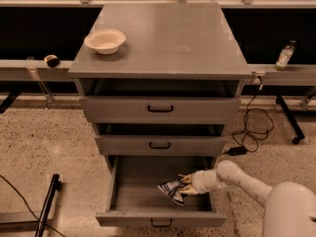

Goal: Pick blue chip bag from bottom drawer and place on counter

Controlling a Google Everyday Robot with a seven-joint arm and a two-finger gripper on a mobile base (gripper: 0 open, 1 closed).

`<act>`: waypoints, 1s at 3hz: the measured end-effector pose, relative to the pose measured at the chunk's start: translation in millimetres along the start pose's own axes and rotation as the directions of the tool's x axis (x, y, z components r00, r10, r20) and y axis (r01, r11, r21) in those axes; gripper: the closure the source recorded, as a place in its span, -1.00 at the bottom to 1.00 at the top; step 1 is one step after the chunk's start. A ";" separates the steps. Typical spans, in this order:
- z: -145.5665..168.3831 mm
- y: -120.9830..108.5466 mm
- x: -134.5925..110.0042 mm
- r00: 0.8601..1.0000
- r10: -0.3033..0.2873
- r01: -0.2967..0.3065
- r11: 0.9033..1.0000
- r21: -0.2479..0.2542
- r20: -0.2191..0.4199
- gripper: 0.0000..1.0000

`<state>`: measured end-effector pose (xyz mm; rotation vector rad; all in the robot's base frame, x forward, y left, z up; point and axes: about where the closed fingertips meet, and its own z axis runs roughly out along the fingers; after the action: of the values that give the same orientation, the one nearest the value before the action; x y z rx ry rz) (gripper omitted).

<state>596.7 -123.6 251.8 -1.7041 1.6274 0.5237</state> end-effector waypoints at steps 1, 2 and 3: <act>-41.3 -9.4 -4.5 0.997 0.030 -0.030 1.000 0.001 0.075 1.00; -41.1 -9.5 -4.5 0.997 0.030 -0.030 1.000 0.002 0.075 1.00; -73.5 -24.4 -21.1 0.999 -0.012 0.010 0.999 0.047 0.043 1.00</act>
Offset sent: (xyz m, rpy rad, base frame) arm 0.0008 -0.0241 0.0250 0.0567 0.0070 -0.0153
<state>604.6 -163.6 321.0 -1.6557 1.5872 0.5103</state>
